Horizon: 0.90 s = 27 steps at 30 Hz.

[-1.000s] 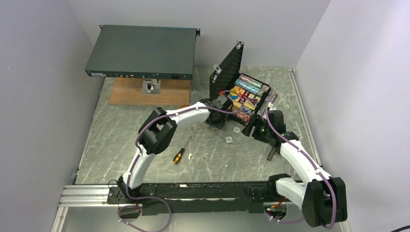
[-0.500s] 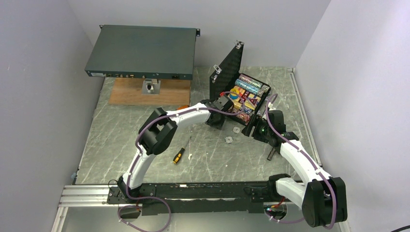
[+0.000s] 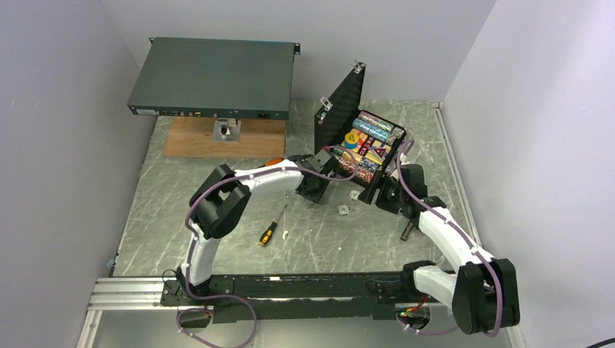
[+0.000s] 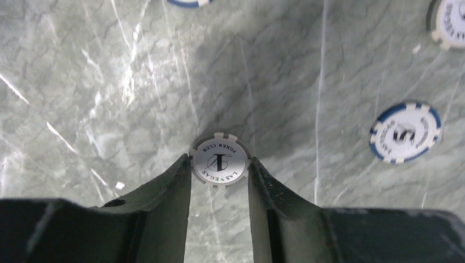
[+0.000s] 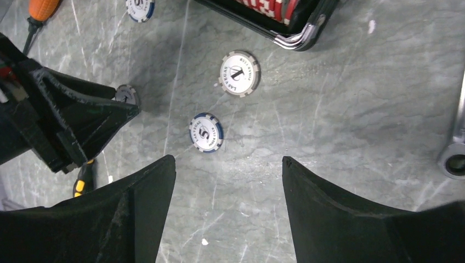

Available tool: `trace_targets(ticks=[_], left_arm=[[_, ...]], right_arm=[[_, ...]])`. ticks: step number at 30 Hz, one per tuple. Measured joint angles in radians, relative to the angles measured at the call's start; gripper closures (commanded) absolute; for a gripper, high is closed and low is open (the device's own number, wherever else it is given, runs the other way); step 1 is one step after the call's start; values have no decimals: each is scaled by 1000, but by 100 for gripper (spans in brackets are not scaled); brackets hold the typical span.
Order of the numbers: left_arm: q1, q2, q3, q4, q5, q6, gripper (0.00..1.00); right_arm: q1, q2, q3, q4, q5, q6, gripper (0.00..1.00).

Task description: Pack up texas hold em set

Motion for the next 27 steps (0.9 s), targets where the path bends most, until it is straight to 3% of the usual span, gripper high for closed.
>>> trace_targets(ticks=[7, 16, 21, 27], left_arm=[[-8, -161, -179, 121, 37, 76, 100], [-71, -414, -470, 374, 153, 230, 100], [-109, -480, -517, 446, 212, 299, 100], [-115, -486, -517, 478, 238, 337, 100]], right_arm=[[-1, 113, 12, 42, -148, 12, 27], [1, 329, 74, 127, -476, 52, 27], [33, 388, 128, 154, -594, 59, 33], [127, 431, 156, 171, -658, 56, 47]])
